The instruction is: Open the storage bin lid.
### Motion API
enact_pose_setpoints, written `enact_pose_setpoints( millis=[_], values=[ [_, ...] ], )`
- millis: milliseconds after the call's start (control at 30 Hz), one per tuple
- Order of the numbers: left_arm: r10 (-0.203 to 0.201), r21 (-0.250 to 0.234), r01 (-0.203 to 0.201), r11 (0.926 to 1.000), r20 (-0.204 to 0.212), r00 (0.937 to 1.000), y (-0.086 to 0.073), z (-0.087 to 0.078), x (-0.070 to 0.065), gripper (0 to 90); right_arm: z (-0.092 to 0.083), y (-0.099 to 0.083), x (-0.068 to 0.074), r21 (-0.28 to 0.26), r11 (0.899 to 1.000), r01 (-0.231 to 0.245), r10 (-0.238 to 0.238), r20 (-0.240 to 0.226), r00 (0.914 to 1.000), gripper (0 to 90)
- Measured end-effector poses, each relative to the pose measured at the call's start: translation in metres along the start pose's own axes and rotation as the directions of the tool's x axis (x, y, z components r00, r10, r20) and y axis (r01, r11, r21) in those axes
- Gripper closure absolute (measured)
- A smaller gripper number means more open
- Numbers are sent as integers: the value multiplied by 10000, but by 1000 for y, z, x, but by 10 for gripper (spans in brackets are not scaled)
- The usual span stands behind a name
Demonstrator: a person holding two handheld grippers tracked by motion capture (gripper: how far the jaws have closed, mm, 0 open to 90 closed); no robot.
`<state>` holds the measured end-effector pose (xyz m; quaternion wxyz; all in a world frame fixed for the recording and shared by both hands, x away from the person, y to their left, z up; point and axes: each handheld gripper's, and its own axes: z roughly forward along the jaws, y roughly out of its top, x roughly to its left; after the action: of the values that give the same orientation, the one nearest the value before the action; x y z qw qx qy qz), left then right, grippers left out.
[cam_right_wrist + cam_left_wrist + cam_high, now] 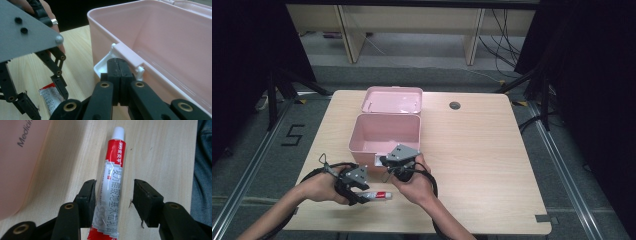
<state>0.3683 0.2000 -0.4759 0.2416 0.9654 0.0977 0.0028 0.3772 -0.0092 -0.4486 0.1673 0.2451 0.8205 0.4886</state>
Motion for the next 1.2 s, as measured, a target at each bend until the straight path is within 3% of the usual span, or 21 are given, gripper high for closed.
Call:
enact_pose_setpoints(
  millis=[267,333,633,667,700,800,1133,1200],
  values=[
    [192,337,-195,9992,81,9998,4,2,2,532,1,0,1,-98,9999,-81,81,22,10000,900],
    [220,407,-223,9989,88,9997,5,2,3,537,-1,0,1,112,9998,-145,145,-6,9999,900],
    [534,804,-556,9952,286,9982,7,4,6,563,1,0,0,-94,10000,-22,23,54,10000,900],
    [183,636,-206,9978,360,9992,7,6,3,566,1,0,0,-88,10000,-24,24,54,10000,900],
    [439,887,-466,9950,323,9985,7,5,5,569,1,0,0,-93,10000,-24,25,49,10000,900],
    [591,996,-628,9930,400,9975,9,6,6,578,1,0,0,-92,10000,-25,25,30,10000,900],
    [715,1118,-760,9908,435,9965,12,6,6,597,1,0,0,-57,10000,-67,67,20,10000,900],
    [872,1219,-898,9885,264,9958,13,6,7,600,1,0,0,-62,10000,-63,64,20,10000,900]
  ],
)
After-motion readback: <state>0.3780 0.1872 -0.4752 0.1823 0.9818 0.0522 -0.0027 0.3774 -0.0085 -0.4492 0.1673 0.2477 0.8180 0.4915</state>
